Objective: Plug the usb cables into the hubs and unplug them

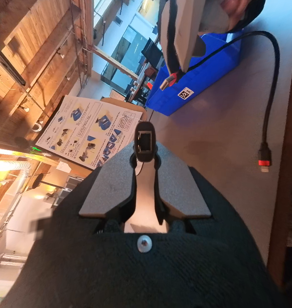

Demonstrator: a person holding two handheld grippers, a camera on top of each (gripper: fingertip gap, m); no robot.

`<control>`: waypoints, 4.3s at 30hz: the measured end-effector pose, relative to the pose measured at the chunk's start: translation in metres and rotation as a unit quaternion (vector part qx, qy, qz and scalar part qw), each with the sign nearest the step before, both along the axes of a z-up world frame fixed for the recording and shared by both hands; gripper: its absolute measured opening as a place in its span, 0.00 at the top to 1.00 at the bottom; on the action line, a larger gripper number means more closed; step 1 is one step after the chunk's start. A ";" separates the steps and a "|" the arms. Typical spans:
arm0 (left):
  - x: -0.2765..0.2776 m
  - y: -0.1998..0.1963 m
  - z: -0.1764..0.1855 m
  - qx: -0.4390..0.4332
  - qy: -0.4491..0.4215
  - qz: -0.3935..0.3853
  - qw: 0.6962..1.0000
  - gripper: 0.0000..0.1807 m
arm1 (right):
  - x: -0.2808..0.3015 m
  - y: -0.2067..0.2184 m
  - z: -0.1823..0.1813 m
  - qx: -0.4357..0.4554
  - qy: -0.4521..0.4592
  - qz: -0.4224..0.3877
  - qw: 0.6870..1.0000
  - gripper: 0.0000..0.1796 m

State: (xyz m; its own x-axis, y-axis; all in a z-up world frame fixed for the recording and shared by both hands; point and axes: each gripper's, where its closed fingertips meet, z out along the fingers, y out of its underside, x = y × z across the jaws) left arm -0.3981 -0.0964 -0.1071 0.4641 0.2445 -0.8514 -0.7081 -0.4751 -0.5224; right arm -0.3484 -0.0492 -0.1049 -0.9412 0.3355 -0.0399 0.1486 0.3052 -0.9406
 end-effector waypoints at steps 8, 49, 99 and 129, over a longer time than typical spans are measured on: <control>-0.032 -0.001 -0.042 -0.092 -0.026 0.085 0.992 0.92 | -0.024 0.008 -0.020 0.060 0.038 -0.065 0.995 0.93; -0.026 -0.044 -0.109 -0.306 -0.081 0.091 0.944 0.77 | -0.042 0.031 -0.046 0.112 0.043 -0.096 0.988 0.93; 0.070 0.049 -0.040 -0.185 0.165 -0.068 0.966 0.99 | 0.026 0.004 -0.047 -0.035 -0.133 0.150 0.979 0.86; 0.062 0.042 -0.040 -0.199 0.152 -0.039 0.967 0.98 | 0.014 0.002 -0.046 -0.012 -0.067 0.119 0.991 0.94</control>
